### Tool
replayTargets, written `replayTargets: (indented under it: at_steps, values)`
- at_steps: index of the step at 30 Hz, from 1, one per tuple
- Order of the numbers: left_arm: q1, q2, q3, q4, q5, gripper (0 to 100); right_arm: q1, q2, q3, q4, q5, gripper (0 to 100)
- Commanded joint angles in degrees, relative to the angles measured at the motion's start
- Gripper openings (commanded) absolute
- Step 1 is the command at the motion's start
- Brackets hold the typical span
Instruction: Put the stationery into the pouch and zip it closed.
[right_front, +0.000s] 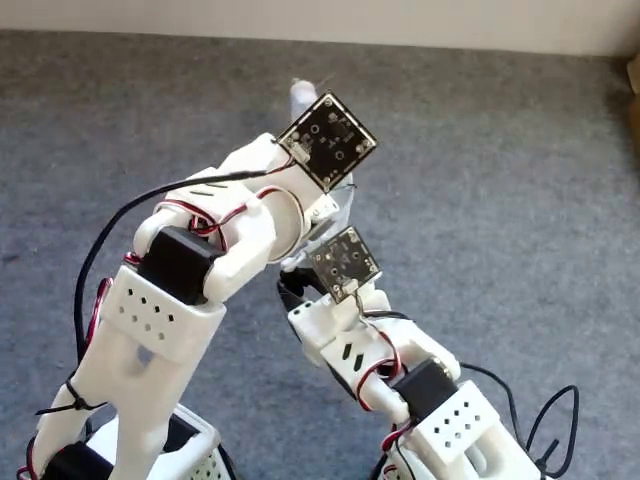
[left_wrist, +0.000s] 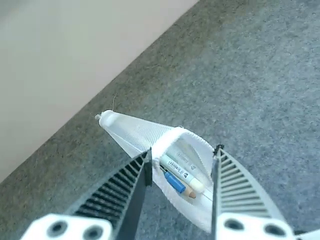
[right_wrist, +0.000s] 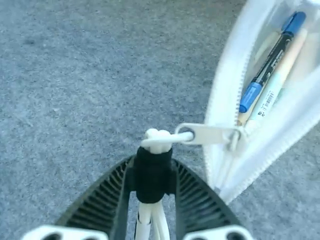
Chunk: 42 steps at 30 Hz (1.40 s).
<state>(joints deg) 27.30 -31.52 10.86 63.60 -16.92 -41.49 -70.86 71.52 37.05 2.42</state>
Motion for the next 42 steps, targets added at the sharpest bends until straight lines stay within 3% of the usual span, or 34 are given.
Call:
replayTargets:
  at_steps: [1,14,20,28,37,42]
  values:
    - [2.0,-1.1,-4.5,-1.1,0.7,20,1.1,-1.0,-0.6,0.0,0.2,0.5]
    - [1.9,-6.3,-9.0,-0.6,1.1,20,1.1,-1.2,-0.6,0.0,0.1,0.5]
    - [-0.1,-8.1,-6.8,0.2,1.1,20,1.1,-12.0,2.2,1.5,0.1,0.5]
    - [-9.5,-20.2,-6.7,16.6,1.1,20,1.1,-25.5,6.2,1.5,0.1,0.5]
    - [-17.6,-25.6,-6.9,33.5,1.1,20,1.1,-15.9,-0.3,1.5,0.1,0.5]
    - [-22.6,-25.4,-6.0,36.8,1.1,20,0.7,-5.1,-10.0,1.3,0.1,0.5]
